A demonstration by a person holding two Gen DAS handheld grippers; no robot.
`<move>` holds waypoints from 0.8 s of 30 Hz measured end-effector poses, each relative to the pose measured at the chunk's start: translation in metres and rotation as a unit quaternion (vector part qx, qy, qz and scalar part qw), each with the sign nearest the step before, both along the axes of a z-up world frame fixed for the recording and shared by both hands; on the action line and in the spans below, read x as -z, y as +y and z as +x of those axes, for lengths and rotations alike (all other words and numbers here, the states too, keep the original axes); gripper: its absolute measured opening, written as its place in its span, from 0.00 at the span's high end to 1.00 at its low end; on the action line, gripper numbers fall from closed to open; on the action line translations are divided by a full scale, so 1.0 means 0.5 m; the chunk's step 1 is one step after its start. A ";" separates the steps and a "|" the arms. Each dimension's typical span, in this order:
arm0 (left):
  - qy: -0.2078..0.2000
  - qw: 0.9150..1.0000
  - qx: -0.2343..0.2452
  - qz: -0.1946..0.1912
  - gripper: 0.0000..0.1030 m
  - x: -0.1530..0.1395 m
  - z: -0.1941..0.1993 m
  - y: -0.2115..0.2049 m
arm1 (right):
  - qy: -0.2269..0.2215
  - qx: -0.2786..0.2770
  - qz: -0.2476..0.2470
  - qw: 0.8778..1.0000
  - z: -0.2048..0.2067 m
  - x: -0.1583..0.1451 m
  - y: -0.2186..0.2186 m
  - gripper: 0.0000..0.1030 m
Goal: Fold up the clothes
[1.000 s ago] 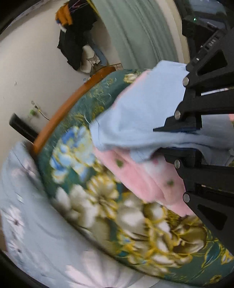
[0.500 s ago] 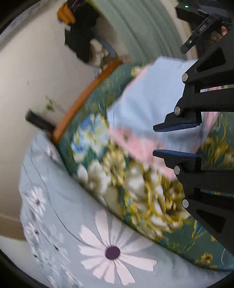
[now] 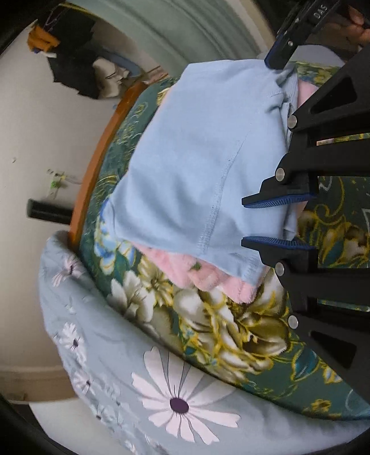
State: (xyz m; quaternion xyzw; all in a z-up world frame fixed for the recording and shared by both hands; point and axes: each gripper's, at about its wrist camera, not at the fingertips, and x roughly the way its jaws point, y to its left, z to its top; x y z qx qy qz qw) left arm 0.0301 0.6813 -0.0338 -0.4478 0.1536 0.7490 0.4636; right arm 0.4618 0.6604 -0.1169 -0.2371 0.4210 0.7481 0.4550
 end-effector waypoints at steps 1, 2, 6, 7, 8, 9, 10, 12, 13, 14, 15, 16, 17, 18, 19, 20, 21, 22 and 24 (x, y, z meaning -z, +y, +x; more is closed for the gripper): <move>-0.001 1.000 -0.010 0.005 0.68 -0.004 0.012 -0.011 | -0.008 0.001 0.002 1.000 -0.003 0.003 -0.008 0.83; -0.003 1.000 -0.021 0.015 0.56 -0.008 0.027 -0.025 | -0.016 0.001 0.004 1.000 -0.006 0.005 -0.016 0.83; -0.013 0.996 -0.071 0.055 0.36 -0.003 0.093 -0.081 | -0.049 0.004 0.013 0.999 -0.017 0.016 -0.049 0.79; -0.016 0.995 -0.082 0.061 0.36 0.003 0.107 -0.093 | -0.057 0.004 0.016 0.998 -0.020 0.018 -0.057 0.77; -0.015 0.993 -0.097 0.063 0.34 0.011 0.120 -0.104 | -0.065 0.005 0.018 0.998 -0.023 0.021 -0.066 0.71; -0.009 0.992 -0.109 0.062 0.31 0.018 0.130 -0.112 | -0.073 0.006 0.020 0.997 -0.026 0.023 -0.074 0.66; 0.005 0.991 -0.122 0.056 0.30 0.025 0.140 -0.117 | -0.076 0.007 0.018 0.997 -0.028 0.031 -0.076 0.65; 0.043 0.988 -0.144 0.046 0.21 0.035 0.156 -0.124 | -0.082 0.008 0.015 0.996 -0.032 0.047 -0.081 0.58; 0.058 0.987 -0.143 0.049 0.19 0.039 0.162 -0.127 | -0.086 0.009 0.013 0.996 -0.034 0.055 -0.084 0.55; 0.072 0.986 -0.140 0.052 0.15 0.043 0.169 -0.129 | -0.090 0.012 0.014 0.996 -0.035 0.061 -0.085 0.51; 0.085 0.985 -0.137 0.055 0.09 0.046 0.176 -0.131 | -0.095 0.015 0.015 0.995 -0.037 0.067 -0.087 0.49; 0.094 0.985 -0.133 0.057 0.06 0.050 0.179 -0.131 | -0.099 0.018 0.016 0.995 -0.039 0.073 -0.088 0.49; 0.101 0.985 -0.129 0.058 0.00 0.055 0.182 -0.131 | -0.100 0.019 0.017 0.995 -0.038 0.077 -0.089 0.47; 0.108 0.985 -0.124 0.059 0.00 0.059 0.184 -0.131 | -0.100 0.020 0.018 0.995 -0.039 0.082 -0.090 0.42; 0.108 0.985 -0.118 0.060 0.00 0.063 0.185 -0.129 | -0.101 0.022 0.019 0.994 -0.039 0.087 -0.091 0.41; 0.107 0.986 -0.112 0.060 0.00 0.068 0.185 -0.127 | -0.102 0.023 0.020 0.994 -0.040 0.092 -0.091 0.40; 0.105 0.987 -0.108 0.058 0.00 0.072 0.181 -0.124 | -0.102 0.026 0.021 0.994 -0.040 0.095 -0.091 0.39; 0.104 0.987 -0.105 0.057 0.00 0.077 0.176 -0.121 | -0.103 0.029 0.021 0.994 -0.040 0.098 -0.091 0.39; 0.097 0.988 -0.104 0.054 0.00 0.085 0.164 -0.118 | -0.098 0.037 0.027 0.994 -0.037 0.101 -0.090 0.26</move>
